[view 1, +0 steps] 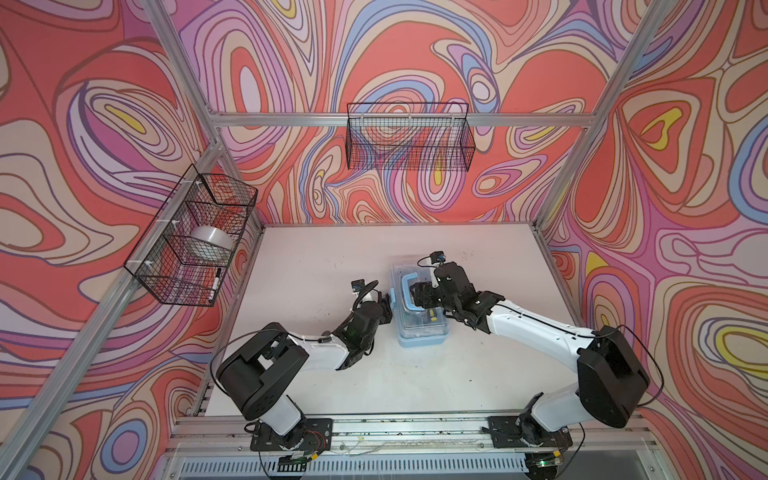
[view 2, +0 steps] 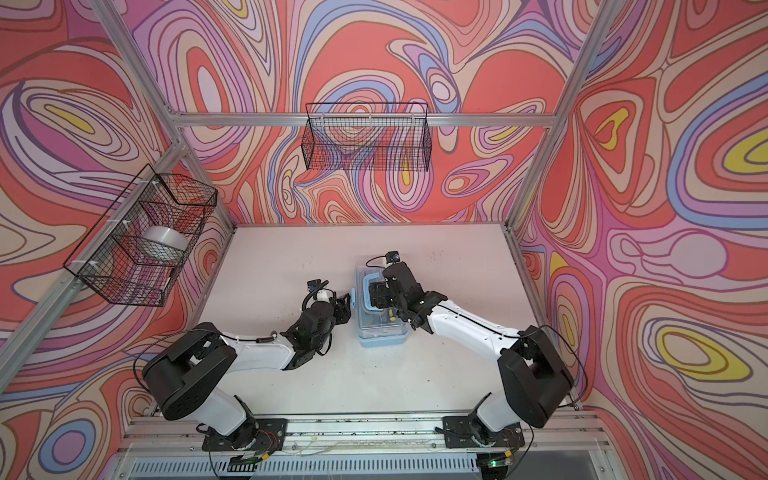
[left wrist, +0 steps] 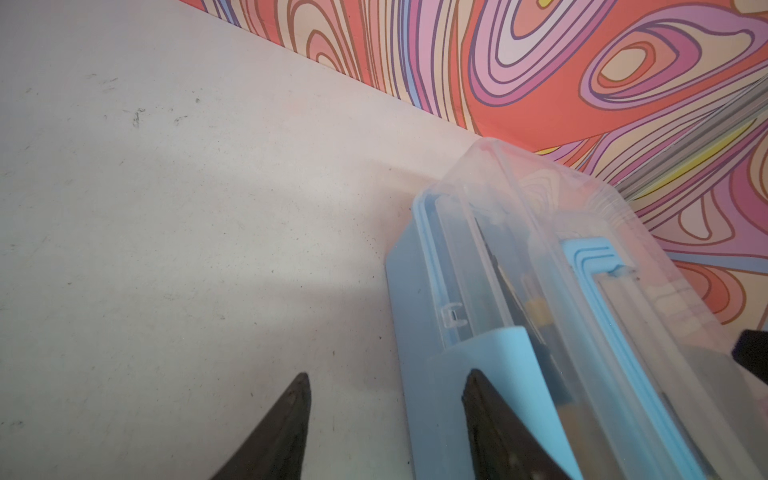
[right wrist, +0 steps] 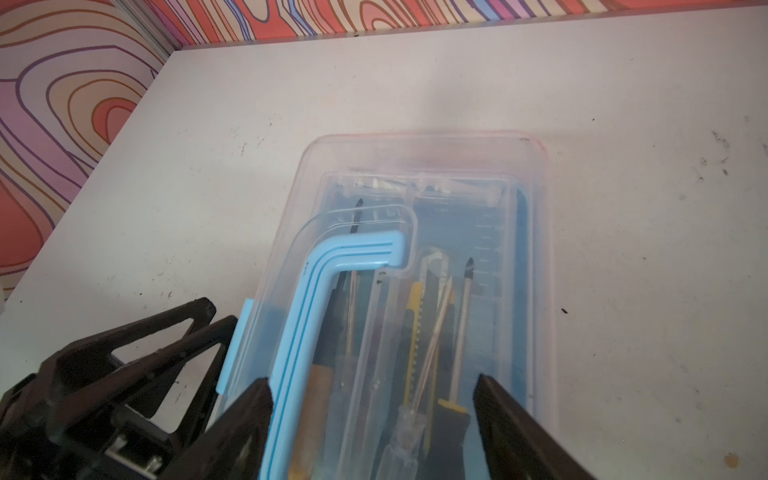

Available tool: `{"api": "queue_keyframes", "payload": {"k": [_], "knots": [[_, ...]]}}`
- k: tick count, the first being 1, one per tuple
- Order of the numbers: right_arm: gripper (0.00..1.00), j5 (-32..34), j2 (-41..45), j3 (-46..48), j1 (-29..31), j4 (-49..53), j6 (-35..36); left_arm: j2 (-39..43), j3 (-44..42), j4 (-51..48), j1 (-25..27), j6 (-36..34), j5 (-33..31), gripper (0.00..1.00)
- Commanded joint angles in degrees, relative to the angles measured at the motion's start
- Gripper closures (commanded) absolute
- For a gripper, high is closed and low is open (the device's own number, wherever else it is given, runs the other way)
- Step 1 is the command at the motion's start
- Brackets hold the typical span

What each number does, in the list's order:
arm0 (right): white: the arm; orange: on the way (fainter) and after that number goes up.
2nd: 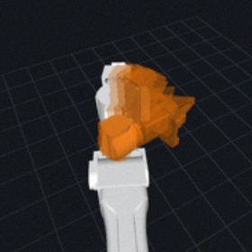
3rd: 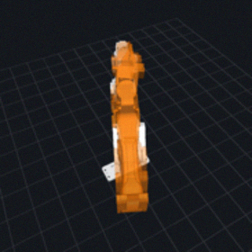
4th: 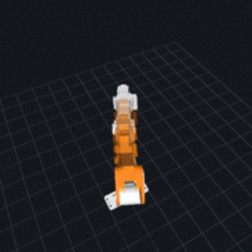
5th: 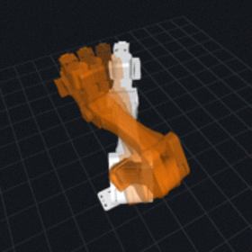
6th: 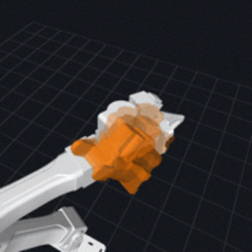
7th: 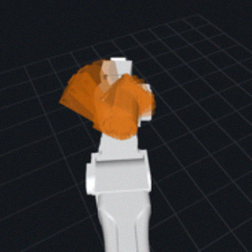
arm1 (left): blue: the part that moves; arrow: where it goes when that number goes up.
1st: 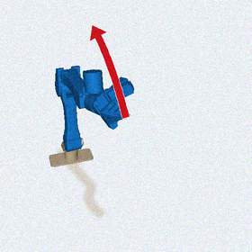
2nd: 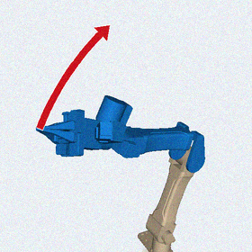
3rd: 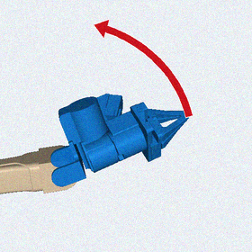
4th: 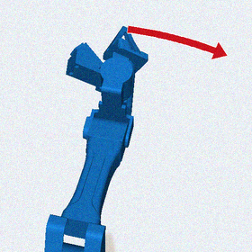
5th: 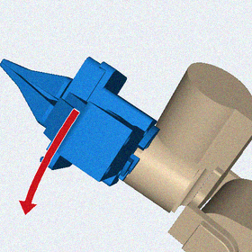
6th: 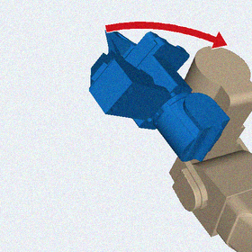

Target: Pack the tool kit

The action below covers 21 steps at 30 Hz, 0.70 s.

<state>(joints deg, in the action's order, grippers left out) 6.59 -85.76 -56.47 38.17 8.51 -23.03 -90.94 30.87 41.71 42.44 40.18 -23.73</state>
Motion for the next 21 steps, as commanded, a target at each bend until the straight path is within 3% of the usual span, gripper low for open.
{"api": "queue_keyframes", "payload": {"k": [1,21], "knots": [[0.2,-1.0,-2.1,0.6,-0.2,3.8,-0.6,-0.5,0.2,1.8,-0.4,2.1,0.8,0.4],[0.19,-1.3,-2.4,0.9,-0.2,3.5,-0.6,-2.0,1.0,1.6,-1.8,6.8,5.7,0.37]]}}
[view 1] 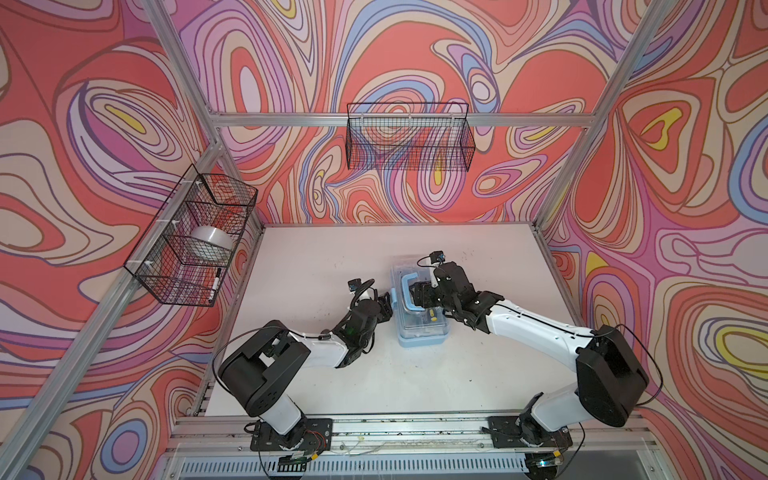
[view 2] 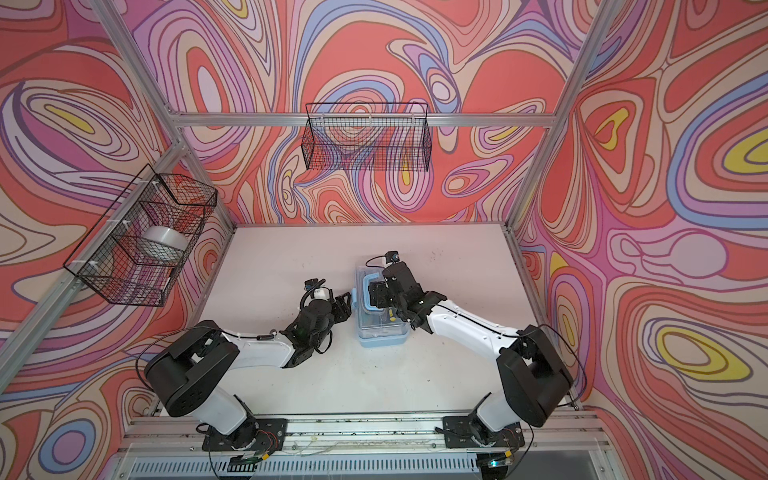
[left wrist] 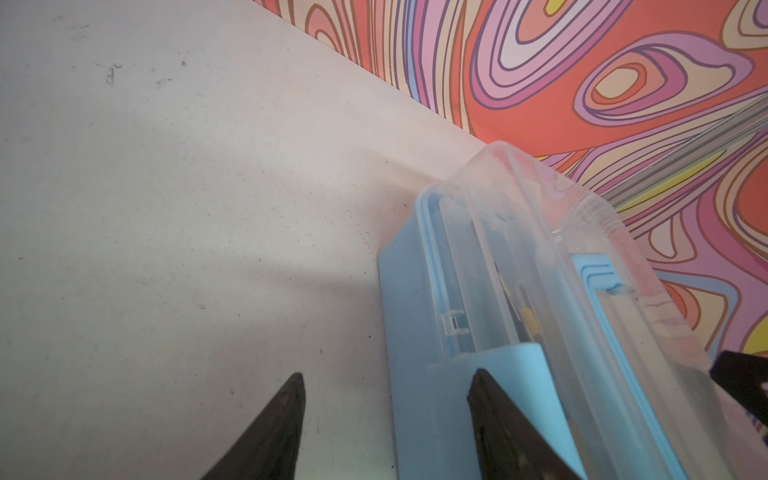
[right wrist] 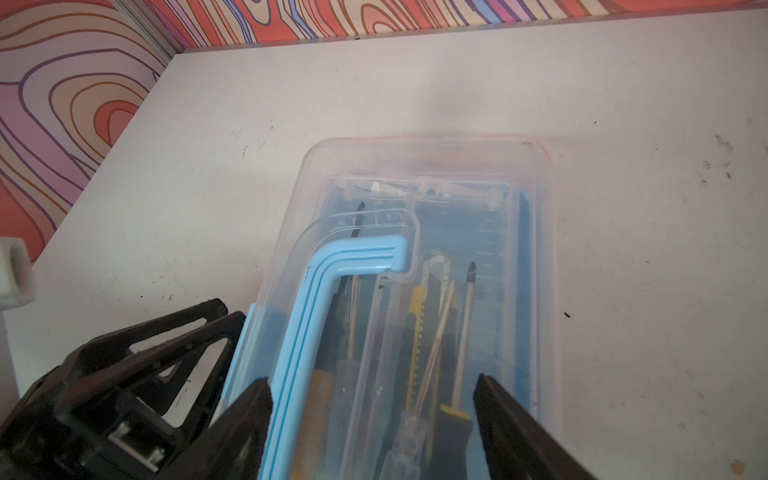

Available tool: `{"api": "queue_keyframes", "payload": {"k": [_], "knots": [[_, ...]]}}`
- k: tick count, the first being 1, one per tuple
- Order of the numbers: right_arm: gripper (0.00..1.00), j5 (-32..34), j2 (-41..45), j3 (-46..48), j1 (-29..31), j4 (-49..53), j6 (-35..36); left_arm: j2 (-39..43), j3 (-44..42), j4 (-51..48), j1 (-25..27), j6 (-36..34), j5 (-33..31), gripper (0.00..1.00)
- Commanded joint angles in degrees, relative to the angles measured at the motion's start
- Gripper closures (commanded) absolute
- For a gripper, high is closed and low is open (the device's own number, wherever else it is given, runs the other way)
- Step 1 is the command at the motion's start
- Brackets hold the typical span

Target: Pack the tool kit

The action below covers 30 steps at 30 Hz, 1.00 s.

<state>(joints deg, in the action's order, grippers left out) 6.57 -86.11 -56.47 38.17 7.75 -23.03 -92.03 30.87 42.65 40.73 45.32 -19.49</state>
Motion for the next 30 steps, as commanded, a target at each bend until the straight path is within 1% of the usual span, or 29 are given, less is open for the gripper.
{"api": "queue_keyframes", "payload": {"k": [1,27,30], "knots": [[0.19,-1.3,-2.1,0.9,-0.2,4.2,-0.6,-0.8,0.8,0.8,-0.1,1.8,1.5,0.37],[0.19,-2.6,-2.9,0.7,-0.2,3.8,-0.8,0.2,-0.8,3.7,-0.1,4.1,4.3,0.36],[0.19,-2.7,-2.9,0.8,-0.1,3.8,-0.7,0.7,-3.1,4.1,-0.1,4.7,4.6,0.36]]}}
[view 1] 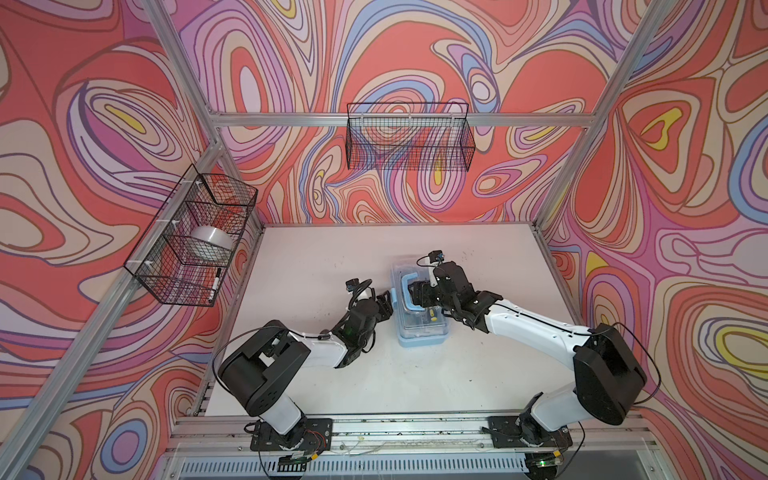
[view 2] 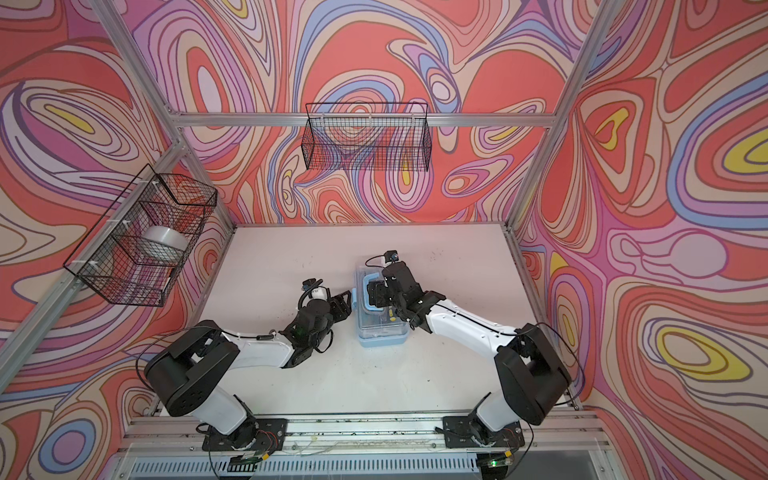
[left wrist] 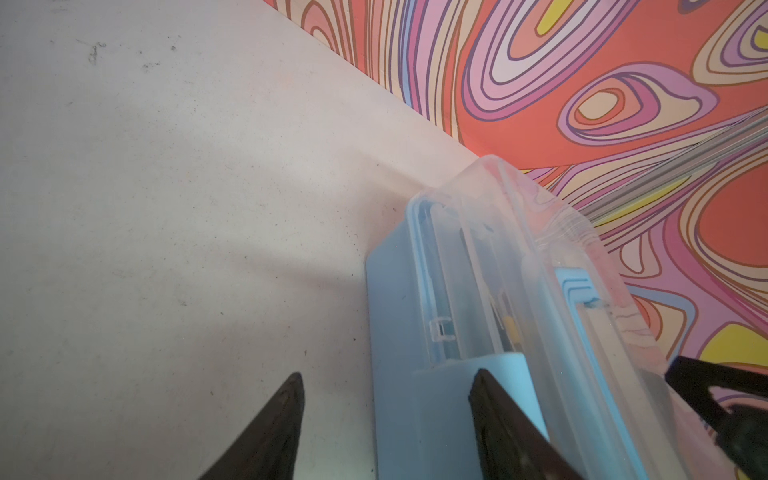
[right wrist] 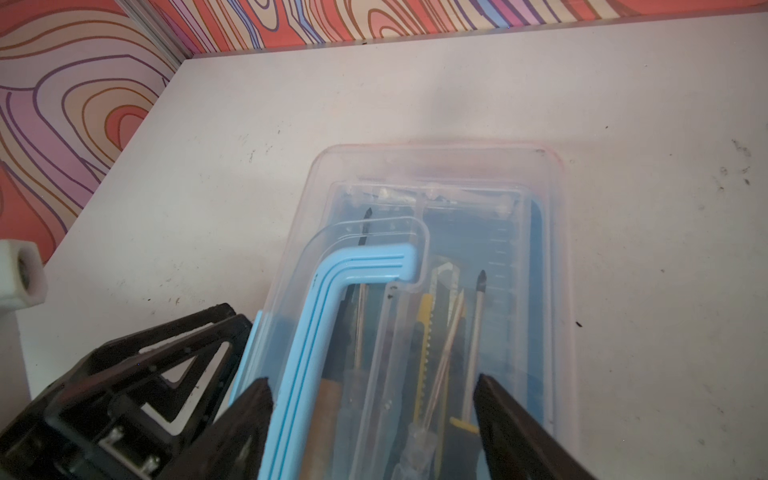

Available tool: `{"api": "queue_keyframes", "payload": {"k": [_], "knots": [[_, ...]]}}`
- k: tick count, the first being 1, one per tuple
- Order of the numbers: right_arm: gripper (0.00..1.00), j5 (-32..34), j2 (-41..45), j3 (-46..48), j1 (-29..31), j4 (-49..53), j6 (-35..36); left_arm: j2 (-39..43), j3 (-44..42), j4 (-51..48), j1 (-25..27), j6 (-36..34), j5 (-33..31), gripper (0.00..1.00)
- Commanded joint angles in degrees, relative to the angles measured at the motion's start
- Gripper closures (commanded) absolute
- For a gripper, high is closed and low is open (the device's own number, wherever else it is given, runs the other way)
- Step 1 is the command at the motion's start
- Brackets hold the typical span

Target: Pack the tool kit

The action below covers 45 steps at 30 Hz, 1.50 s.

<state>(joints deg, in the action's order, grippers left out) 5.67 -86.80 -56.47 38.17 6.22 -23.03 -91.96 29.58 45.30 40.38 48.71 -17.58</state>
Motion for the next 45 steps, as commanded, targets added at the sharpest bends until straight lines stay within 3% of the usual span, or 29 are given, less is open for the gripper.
{"api": "queue_keyframes", "payload": {"k": [1,22,45], "knots": [[0.19,-1.8,-2.3,0.8,-0.2,5.2,-0.8,0.7,-1.8,1.5,0.2,1.5,2.9,0.36],[0.2,-3.4,-2.9,1.3,-0.2,4.5,-1.2,4.8,-2.8,-0.3,0.2,0.8,4.0,0.36],[0.2,-3.5,-3.7,1.0,-0.2,4.4,-1.1,2.6,-2.2,3.0,0.2,2.8,5.5,0.4]]}}
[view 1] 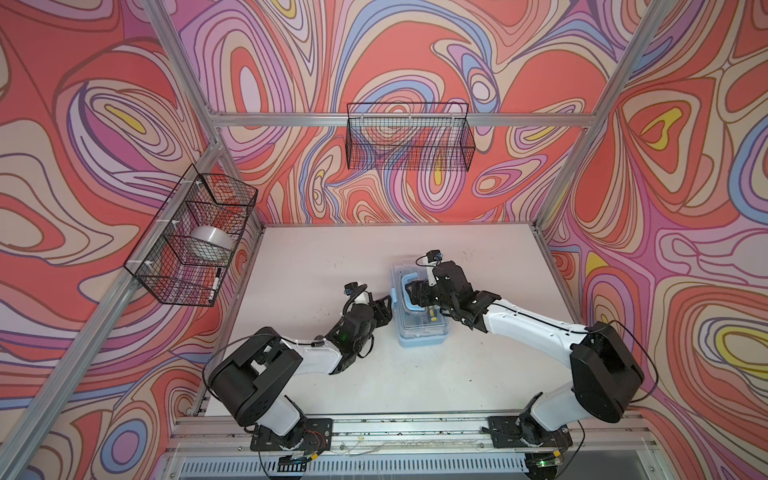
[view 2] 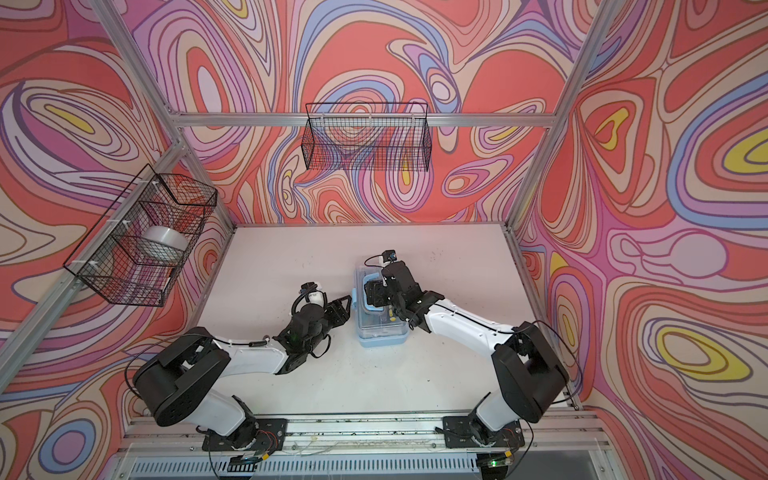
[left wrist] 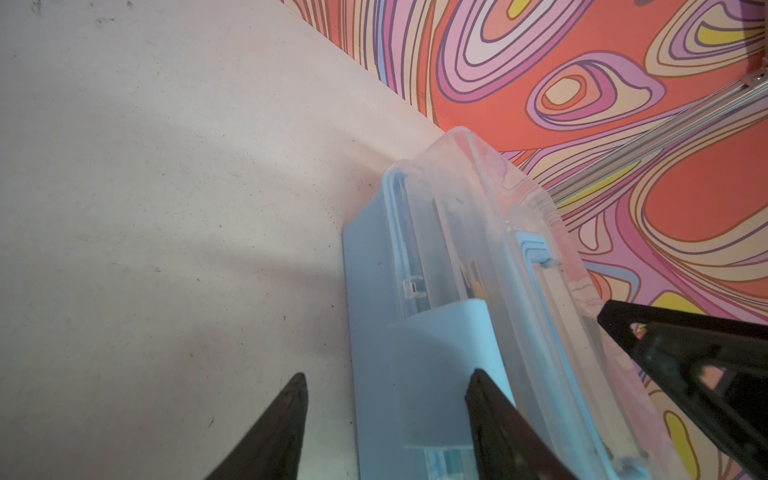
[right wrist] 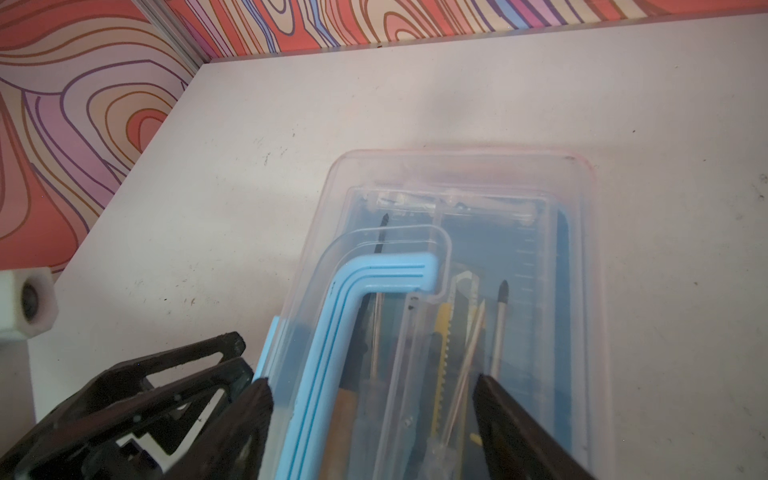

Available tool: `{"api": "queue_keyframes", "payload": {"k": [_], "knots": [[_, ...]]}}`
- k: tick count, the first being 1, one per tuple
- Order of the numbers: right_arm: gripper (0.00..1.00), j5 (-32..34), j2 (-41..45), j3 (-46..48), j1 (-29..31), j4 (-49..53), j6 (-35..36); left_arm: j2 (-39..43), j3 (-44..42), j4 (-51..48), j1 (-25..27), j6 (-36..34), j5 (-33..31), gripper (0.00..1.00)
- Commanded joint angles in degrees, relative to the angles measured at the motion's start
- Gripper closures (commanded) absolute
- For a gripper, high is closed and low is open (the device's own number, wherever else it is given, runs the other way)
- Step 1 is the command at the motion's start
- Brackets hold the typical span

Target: Pack the tool kit

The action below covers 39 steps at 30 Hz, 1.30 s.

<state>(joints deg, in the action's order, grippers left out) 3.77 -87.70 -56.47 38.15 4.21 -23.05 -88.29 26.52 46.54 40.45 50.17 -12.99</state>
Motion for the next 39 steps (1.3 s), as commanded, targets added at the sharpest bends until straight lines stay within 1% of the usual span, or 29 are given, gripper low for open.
{"api": "queue_keyframes", "payload": {"k": [1,6,14,29,39], "knots": [[0.2,-1.6,-2.8,1.0,-0.2,6.5,-1.0,-1.4,0.9,2.2,0.1,1.6,1.0,0.4],[0.2,-1.7,-2.9,1.1,-0.2,6.6,-1.1,-1.6,1.4,1.7,0.2,1.8,1.2,0.4],[0.2,-1.8,-2.9,1.2,-0.1,6.5,-1.1,0.5,1.3,-0.3,0.2,1.3,0.3,0.4],[0.2,-2.3,-3.4,0.9,-0.2,6.4,-1.2,0.6,0.8,0.8,0.2,2.0,0.4,0.41],[0.2,-2.4,-3.5,1.0,-0.2,6.3,-1.2,1.9,0.5,0.1,0.2,1.9,-0.6,0.41]]}}
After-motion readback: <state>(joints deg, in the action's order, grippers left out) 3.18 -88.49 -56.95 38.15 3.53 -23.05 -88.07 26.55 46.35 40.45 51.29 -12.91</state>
